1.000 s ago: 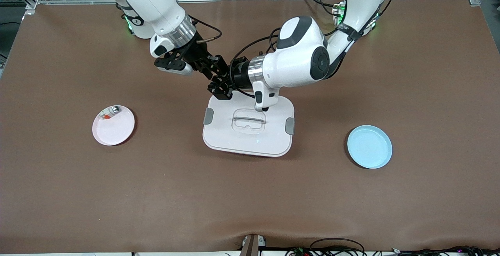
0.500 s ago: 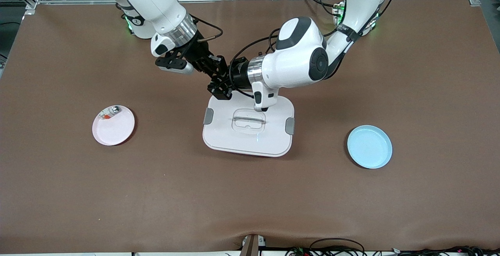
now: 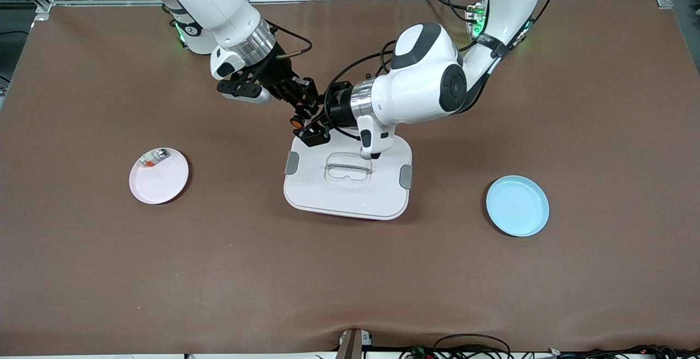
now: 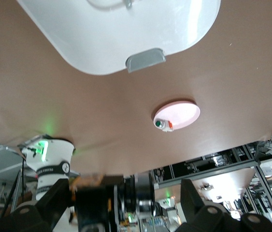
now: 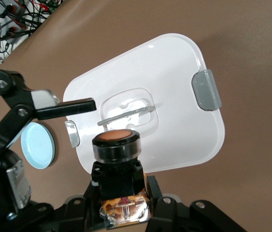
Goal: Transfer orange switch to right arm and place
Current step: 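Carry the switch with the right gripper while the left gripper withdraws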
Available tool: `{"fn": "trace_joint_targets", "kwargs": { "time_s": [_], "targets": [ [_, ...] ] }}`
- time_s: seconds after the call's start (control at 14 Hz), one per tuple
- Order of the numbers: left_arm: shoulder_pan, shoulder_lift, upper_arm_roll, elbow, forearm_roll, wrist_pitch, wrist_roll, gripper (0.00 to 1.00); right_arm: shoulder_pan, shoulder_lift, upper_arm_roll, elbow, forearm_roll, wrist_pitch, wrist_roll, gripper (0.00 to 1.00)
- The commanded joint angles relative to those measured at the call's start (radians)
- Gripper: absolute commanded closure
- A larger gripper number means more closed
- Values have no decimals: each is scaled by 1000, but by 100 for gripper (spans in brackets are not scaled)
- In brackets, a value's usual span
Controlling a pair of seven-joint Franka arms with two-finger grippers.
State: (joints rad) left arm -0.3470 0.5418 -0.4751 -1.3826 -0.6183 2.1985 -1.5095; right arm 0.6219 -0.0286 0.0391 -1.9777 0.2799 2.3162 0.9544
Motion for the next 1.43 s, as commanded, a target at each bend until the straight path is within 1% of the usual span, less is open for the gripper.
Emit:
{"fn": "trace_joint_targets", "kwargs": {
  "time_s": [0.0, 0.21, 0.36, 0.5, 0.57, 0.71, 0.86, 1.0, 1.07, 1.14, 1.29, 1.36],
  "targets": [
    [28, -37, 19, 7, 130, -3, -21, 0, -8, 2, -8, 139, 13, -220, -5, 100],
    [114, -48, 20, 7, 242, -48, -14, 0, -46, 2, -8, 271, 12, -433, -25, 100],
    [167, -46, 20, 7, 352, -69, 1, 0, -76, 2, -8, 345, 12, -574, -154, 100],
    [195, -48, 20, 7, 496, -81, 49, 0, -120, -1, -8, 381, 10, -687, -328, 100],
    [204, -48, 20, 7, 564, -112, 73, 0, -148, -1, -10, 387, 9, -739, -427, 100],
    [244, -62, 20, 4, 701, -193, 176, 0, -226, -10, -10, 390, -1, -839, -695, 100],
    [289, -85, 20, 4, 733, -273, 294, 0, -322, -13, -15, 388, -22, -921, -941, 100],
    [336, -111, 20, 2, 747, -327, 421, 0, -384, -13, -15, 379, -98, -949, -1136, 100],
    [364, -127, 20, 2, 759, -360, 510, 0, -410, -13, -15, 372, -169, -954, -1272, 100],
    [385, -141, 20, 2, 769, -387, 590, 0, -441, -13, -16, 355, -210, -948, -1415, 100],
    [439, -172, 21, 5, 775, -437, 694, 0, -540, -10, -16, 324, -217, -916, -1610, 100],
    [456, -190, 21, 5, 775, -463, 727, 0, -572, -10, -16, 297, -226, -878, -1737, 100]
  ]
}}
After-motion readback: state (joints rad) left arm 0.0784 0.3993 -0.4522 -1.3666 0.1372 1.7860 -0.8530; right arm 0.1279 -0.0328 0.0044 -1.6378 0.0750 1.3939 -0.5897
